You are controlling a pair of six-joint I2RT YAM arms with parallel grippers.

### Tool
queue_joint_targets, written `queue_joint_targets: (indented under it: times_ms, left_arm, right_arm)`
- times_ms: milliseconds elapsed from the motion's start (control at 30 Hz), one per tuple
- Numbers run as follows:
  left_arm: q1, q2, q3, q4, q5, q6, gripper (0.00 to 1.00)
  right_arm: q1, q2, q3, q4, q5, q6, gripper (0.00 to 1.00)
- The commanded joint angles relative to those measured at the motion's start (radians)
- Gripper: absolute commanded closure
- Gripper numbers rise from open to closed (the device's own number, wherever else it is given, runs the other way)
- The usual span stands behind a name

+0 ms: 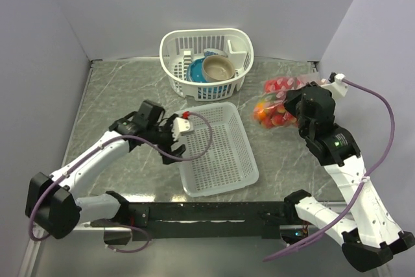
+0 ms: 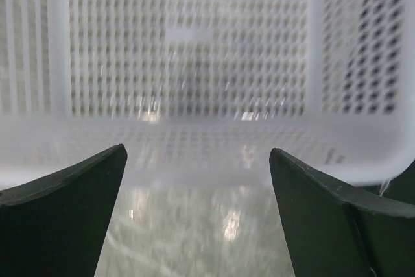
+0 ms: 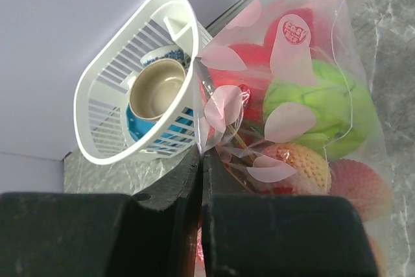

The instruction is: Open the zip-top bag and remove the fake food

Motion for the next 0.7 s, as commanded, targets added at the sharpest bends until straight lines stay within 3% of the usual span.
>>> queue_joint_targets:
  times_ms: [0,133,233,333,367,500,667]
  left_arm:
    - [-0.088,0.052,0.108,0.131,0.004,-0.170,0.01]
    - [-0.086,0.043,0.174,0.105,-0.067,-0.158,0.01]
    - [-0.030,-0.028,0.228,0.036,-0.133,-0.125,0.01]
    - [0.178,-0.106,0.308,-0.033,-0.079,-0.106,0.01]
    - [0.316,-0.124,0.322,-0.052,-0.058,-0.096,0.01]
    - [0.602,-0.167,0.353,-0.113,-0.056,-0.059,0.01]
    - [1.012,-0.172,0.270,0.077,0.097,-0.217,0.01]
  right_arm:
    - [0.002,-0.017,0.076,0.052,0.024,0.009,0.93]
    - [0.002,-0.034,0.074,0.052,0.002,0.001,0.93]
    - [0.005,-0.027,0.058,0.116,-0.114,-0.013,0.94]
    - [0.068,0.045,0.068,0.188,-0.191,-0.031,0.99]
    - [0.100,0.090,0.077,0.248,-0.200,-0.057,1.00]
    - [0.310,0.246,0.157,0.395,-0.268,-0.178,1.00]
    - [0.465,0.487,0.356,0.466,-0.369,-0.332,1.00]
